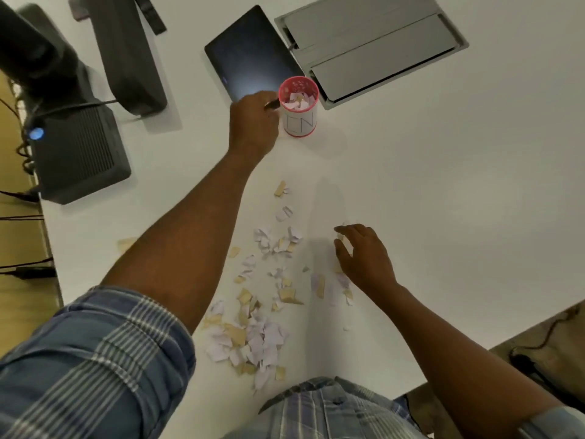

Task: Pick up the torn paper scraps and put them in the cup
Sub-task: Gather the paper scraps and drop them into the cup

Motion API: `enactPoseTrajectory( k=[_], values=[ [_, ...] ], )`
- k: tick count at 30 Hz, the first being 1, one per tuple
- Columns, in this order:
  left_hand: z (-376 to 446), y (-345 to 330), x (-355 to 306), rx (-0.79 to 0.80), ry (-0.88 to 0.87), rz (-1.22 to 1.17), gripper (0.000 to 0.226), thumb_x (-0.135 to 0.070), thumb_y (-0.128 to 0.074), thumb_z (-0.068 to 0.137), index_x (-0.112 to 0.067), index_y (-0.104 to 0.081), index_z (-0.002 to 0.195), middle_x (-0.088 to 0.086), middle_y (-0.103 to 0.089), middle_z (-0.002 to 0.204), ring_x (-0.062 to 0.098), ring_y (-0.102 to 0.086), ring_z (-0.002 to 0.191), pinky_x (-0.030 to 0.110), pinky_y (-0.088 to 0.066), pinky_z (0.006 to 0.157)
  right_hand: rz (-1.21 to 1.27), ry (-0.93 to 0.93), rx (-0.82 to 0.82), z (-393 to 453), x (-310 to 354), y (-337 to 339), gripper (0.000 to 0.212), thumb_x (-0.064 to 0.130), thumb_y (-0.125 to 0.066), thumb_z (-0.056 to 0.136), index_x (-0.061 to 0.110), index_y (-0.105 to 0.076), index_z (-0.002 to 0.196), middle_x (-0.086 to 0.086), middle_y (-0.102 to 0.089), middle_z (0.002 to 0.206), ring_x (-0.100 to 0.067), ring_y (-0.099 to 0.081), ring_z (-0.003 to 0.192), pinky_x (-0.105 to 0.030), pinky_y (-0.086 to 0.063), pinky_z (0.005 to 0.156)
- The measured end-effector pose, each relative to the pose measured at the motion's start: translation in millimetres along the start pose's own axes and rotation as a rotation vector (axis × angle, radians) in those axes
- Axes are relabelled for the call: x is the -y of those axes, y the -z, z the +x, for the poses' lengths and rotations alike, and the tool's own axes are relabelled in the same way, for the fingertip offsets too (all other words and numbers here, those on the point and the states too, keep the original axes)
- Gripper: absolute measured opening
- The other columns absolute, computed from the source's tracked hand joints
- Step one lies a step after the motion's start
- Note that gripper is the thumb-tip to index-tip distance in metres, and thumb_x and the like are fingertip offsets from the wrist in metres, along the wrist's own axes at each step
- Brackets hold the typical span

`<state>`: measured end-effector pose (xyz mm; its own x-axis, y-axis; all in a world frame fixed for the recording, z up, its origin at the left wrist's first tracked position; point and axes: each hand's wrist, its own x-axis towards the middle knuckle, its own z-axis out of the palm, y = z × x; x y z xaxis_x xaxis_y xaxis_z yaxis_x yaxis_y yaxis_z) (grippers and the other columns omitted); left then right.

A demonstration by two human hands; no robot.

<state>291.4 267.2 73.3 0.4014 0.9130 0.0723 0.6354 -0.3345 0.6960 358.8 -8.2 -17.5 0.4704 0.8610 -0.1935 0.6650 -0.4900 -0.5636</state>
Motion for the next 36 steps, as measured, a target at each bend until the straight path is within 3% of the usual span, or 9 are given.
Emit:
enactPoseTrajectory(
  k=[2,5,10,13,18,22,25,30,36],
  values=[
    [-27,11,10,-0.04,0.104,-0.074,0.029,-0.01,-0.058,0.088,-0.009,-0.065,0.115,0.007,-0.067,0.115,0.01,-0.059,0.1,-0.011,-0.03,0.068,-0.008,-0.018,-0.001,-10,-4,2,0.032,0.029,-0.054,0.093,0.018,-0.058,0.123,-0.003,-0.061,0.122,-0.022,-0.052,0.113,-0.034,-0.046,0.088],
    [-86,24,38,0.014,0.126,-0.007,0.027,-0.009,-0.056,0.089,-0.009,-0.067,0.113,0.008,-0.069,0.114,0.013,-0.063,0.102,-0.01,-0.028,0.077,-0.025,-0.072,-0.02,-25,-15,5,0.038,0.034,-0.058,0.09,0.015,-0.057,0.123,-0.006,-0.06,0.121,-0.024,-0.053,0.112,-0.034,-0.045,0.086],
    [-212,51,105,0.129,0.184,0.11,0.025,-0.004,-0.053,0.089,-0.008,-0.069,0.108,0.011,-0.07,0.11,0.024,-0.066,0.103,0.026,-0.047,0.094,-0.145,-0.245,0.086,-41,-28,4,0.076,0.06,-0.069,0.072,0.017,-0.045,0.129,-0.01,-0.05,0.119,-0.031,-0.051,0.11,-0.038,-0.047,0.073],
    [-280,67,139,0.197,0.319,0.167,0.029,-0.009,-0.058,0.087,-0.009,-0.065,0.115,0.014,-0.067,0.115,0.028,-0.063,0.107,0.034,-0.049,0.094,-0.16,-0.195,0.172,-47,-26,-6,0.084,0.057,-0.075,0.067,0.019,-0.04,0.132,-0.01,-0.044,0.12,-0.031,-0.049,0.109,-0.037,-0.047,0.074],
    [-351,76,161,0.402,0.409,0.182,0.066,-0.029,-0.074,0.078,-0.017,-0.045,0.136,0.009,-0.048,0.132,0.025,-0.049,0.121,0.03,-0.042,0.099,-0.16,-0.072,0.244,-53,-9,-25,0.083,0.044,-0.081,0.065,0.019,-0.039,0.132,-0.008,-0.038,0.12,-0.03,-0.048,0.108,-0.038,-0.049,0.075],
    [-369,66,154,0.471,0.429,0.215,0.106,-0.054,-0.08,0.06,-0.031,-0.023,0.146,0.003,-0.027,0.143,0.021,-0.036,0.128,0.033,-0.043,0.099,-0.185,0.027,0.333,-58,11,-38,0.087,0.044,-0.08,0.069,0.017,-0.034,0.139,-0.008,-0.036,0.129,-0.028,-0.043,0.117,-0.039,-0.049,0.087],
    [-371,50,145,0.477,0.418,0.26,0.119,-0.062,-0.079,0.052,-0.038,-0.011,0.147,0.0,-0.013,0.148,0.024,-0.028,0.131,0.036,-0.041,0.1,-0.221,0.104,0.396,-65,27,-51,0.1,0.048,-0.08,0.066,0.015,-0.024,0.143,-0.008,-0.033,0.135,-0.028,-0.038,0.121,-0.04,-0.049,0.09],
    [-365,28,135,0.477,0.324,0.319,0.097,-0.051,-0.075,0.067,-0.039,-0.018,0.144,0.003,-0.015,0.145,0.028,-0.033,0.128,0.034,-0.043,0.096,-0.312,0.281,0.462,-73,54,-70,0.113,0.054,-0.078,0.065,0.018,-0.01,0.149,-0.007,-0.024,0.145,-0.028,-0.033,0.126,-0.038,-0.05,0.09],
    [-348,18,134,0.404,0.254,0.218,0.049,-0.027,-0.068,0.082,-0.021,-0.049,0.127,0.0,-0.038,0.129,0.016,-0.049,0.113,0.014,-0.038,0.082,-0.389,0.533,0.533,-76,72,-85,0.08,0.041,-0.067,0.082,0.023,-0.023,0.146,-0.01,-0.029,0.146,-0.03,-0.035,0.125,-0.036,-0.049,0.088]
  ],
)
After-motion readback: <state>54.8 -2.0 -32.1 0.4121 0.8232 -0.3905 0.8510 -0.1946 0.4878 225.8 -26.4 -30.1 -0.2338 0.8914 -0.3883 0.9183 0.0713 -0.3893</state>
